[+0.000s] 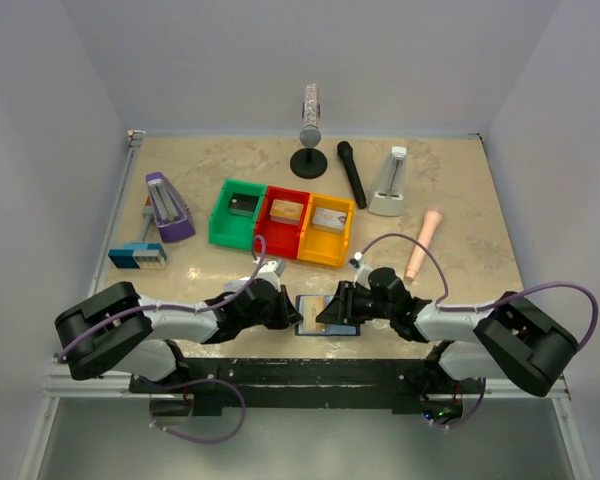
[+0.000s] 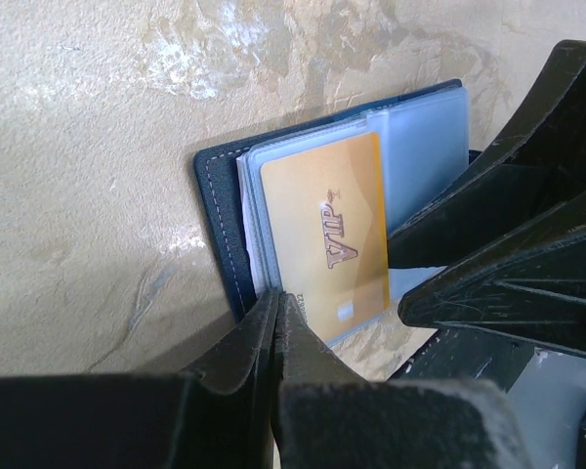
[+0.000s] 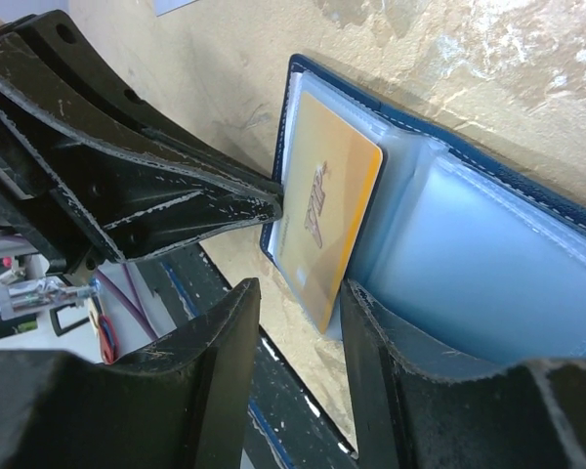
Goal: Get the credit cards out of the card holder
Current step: Remove the credit card from the card holder.
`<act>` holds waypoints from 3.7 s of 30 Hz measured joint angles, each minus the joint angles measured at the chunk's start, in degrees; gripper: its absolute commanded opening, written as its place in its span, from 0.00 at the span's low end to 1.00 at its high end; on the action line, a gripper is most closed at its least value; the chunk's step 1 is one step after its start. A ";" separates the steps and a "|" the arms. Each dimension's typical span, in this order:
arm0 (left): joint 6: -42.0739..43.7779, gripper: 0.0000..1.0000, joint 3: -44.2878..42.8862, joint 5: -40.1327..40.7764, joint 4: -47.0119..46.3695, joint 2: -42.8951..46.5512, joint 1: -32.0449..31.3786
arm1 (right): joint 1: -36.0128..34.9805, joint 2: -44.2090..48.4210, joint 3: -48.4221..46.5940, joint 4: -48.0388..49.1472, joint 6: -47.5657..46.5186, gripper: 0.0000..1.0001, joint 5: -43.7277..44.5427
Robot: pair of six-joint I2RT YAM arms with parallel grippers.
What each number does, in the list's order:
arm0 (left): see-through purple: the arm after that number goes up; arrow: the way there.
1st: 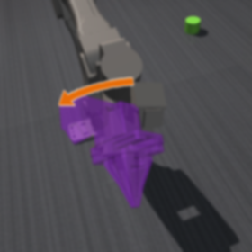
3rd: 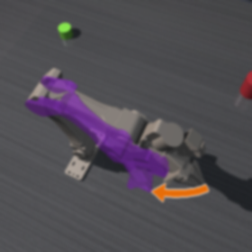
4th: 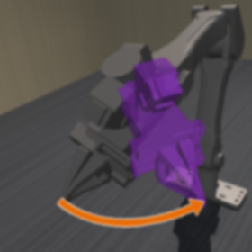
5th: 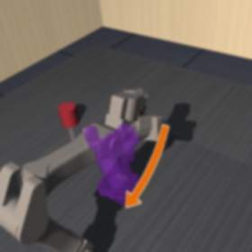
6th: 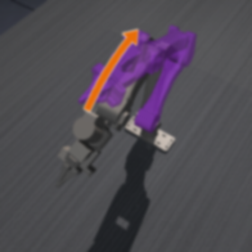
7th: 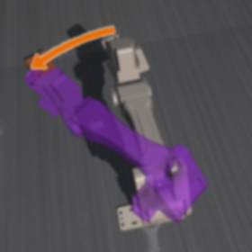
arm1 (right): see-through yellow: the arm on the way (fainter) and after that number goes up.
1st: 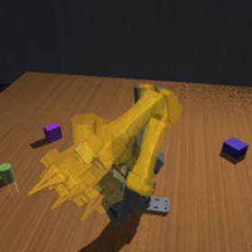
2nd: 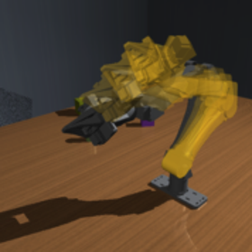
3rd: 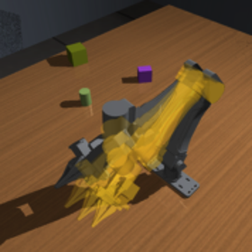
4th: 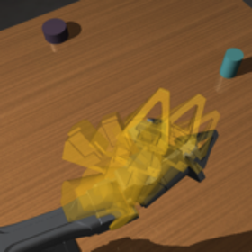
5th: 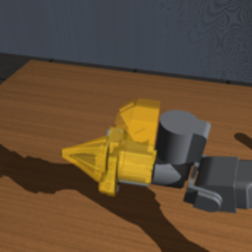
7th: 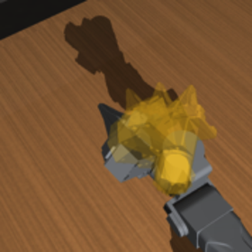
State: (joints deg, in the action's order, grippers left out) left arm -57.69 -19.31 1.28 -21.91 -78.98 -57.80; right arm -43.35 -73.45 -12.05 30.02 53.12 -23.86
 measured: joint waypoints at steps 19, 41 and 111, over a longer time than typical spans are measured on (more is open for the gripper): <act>-0.33 0.00 2.01 -0.74 -6.36 -1.49 0.68 | 0.28 -2.89 -0.02 1.77 1.53 0.46 -1.55; -1.31 0.03 3.96 -1.95 -4.17 1.97 0.24 | 0.24 -4.09 -1.25 3.19 1.99 0.46 -0.26; -1.92 0.00 3.74 -2.29 -5.01 0.79 -0.09 | 0.28 -2.51 -5.40 -4.22 -0.28 0.45 -5.60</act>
State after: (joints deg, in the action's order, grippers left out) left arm -59.61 -15.57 -1.02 -26.92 -78.19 -57.89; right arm -43.07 -75.96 -17.45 25.80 52.84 -29.45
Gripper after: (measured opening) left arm 0.012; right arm 0.453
